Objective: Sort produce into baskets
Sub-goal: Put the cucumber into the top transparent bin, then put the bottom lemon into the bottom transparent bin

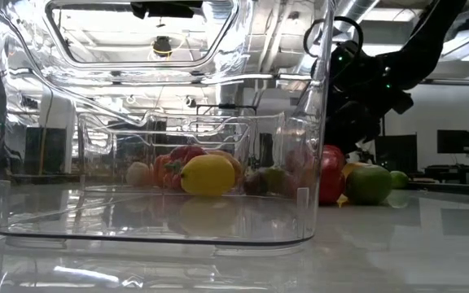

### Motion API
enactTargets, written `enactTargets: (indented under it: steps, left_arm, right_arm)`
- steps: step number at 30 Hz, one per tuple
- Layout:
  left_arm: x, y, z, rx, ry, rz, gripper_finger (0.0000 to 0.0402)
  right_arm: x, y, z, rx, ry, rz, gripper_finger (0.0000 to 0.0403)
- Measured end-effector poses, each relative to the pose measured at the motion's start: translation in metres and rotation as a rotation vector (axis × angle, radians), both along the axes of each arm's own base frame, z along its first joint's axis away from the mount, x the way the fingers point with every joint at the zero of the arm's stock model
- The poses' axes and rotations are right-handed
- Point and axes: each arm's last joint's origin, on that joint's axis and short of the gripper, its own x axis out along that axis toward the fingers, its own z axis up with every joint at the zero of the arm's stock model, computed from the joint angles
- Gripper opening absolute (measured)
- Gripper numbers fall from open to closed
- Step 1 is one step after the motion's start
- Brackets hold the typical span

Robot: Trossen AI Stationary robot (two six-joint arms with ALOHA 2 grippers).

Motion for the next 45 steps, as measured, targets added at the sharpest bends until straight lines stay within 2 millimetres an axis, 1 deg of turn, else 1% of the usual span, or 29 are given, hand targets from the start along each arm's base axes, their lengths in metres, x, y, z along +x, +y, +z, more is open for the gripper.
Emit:
enactTargets:
  steps: [4,7,16,18,20,23,25,27,30,38,41,45]
  left_arm:
    - [0.0,0.0,0.0,0.0,0.0,0.0,0.028]
    - [0.0,0.0,0.0,0.0,0.0,0.0,0.028]
    - [0.0,0.0,0.0,0.007,0.003,-0.001,0.028]
    - [0.0,0.0,0.0,0.007,0.003,-0.001,0.028]
    - [0.0,0.0,0.0,0.007,0.003,-0.001,0.028]
    - [0.0,0.0,0.0,0.007,0.003,-0.001,0.028]
    - [0.0,0.0,0.0,0.007,0.003,-0.001,0.028]
    - [0.0,0.0,0.0,0.007,0.003,-0.001,0.028]
    - [0.0,0.0,0.0,0.007,0.003,-0.001,0.028]
    - [0.0,0.0,-0.001,0.008,0.01,-0.001,0.028]
    - [0.0,0.0,-0.001,0.008,0.011,0.0,0.028]
    - [0.0,0.0,-0.001,0.009,0.011,0.001,0.028]
  right_arm:
    - [0.0,0.0,0.0,0.001,0.004,-0.001,0.0269]
    - [-0.001,0.0,0.001,-0.005,-0.003,-0.003,0.0243]
    - [-0.003,-0.001,0.011,-0.031,-0.031,-0.014,0.0116]
    - [-0.003,-0.001,0.011,-0.034,-0.033,-0.018,0.0096]
    - [-0.003,-0.003,0.011,-0.038,-0.032,-0.03,0.0083]
    - [-0.003,-0.005,0.012,-0.034,-0.04,-0.048,0.0078]
    - [-0.004,-0.007,0.013,-0.027,-0.047,-0.062,0.0084]
    - [-0.004,-0.008,0.014,-0.028,-0.049,-0.072,0.0099]
    - [-0.006,-0.009,0.016,-0.019,-0.045,-0.086,0.0138]
    - [-0.007,-0.009,0.021,0.017,-0.065,-0.116,0.0266]
    - [-0.005,-0.005,0.021,0.021,-0.069,-0.105,0.0298]
    - [-0.004,0.001,0.02,0.016,-0.064,-0.072,0.0327]
